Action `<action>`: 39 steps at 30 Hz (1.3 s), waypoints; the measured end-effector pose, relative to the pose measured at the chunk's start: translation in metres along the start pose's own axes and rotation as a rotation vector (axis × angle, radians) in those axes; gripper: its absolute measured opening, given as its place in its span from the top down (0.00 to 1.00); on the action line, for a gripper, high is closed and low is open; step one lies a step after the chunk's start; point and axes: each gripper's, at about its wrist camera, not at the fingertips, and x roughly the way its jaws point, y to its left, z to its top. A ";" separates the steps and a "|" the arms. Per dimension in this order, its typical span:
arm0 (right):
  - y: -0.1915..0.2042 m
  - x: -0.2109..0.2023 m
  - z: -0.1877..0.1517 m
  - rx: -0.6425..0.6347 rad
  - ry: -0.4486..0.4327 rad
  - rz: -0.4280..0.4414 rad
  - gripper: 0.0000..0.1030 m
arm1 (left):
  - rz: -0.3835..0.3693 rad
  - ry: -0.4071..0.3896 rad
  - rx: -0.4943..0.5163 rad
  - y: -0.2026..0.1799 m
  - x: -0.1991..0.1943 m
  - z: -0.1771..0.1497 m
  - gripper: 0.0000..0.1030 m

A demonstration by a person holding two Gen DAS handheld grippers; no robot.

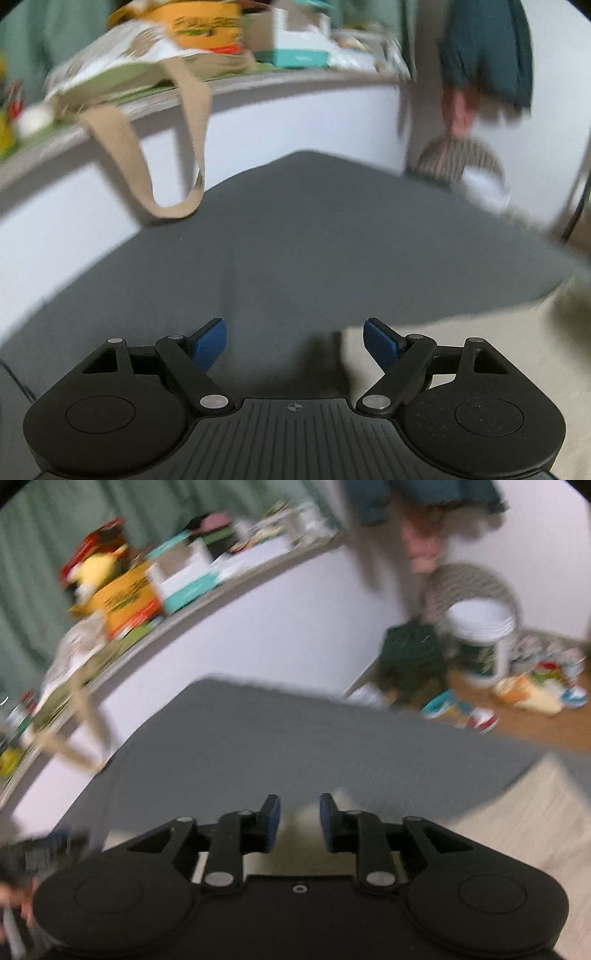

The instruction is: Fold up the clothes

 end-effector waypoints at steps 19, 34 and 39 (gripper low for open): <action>-0.153 -0.086 -0.009 0.351 -0.227 -0.362 0.58 | -0.449 0.347 0.228 -0.166 -0.042 -0.086 0.20; -0.154 -0.067 -0.012 0.204 -0.111 -0.350 0.74 | -0.556 0.360 0.741 -0.227 -0.063 -0.129 0.16; -0.158 -0.127 -0.020 0.263 -0.046 -0.256 0.61 | -0.584 0.353 0.723 -0.223 -0.071 -0.127 0.16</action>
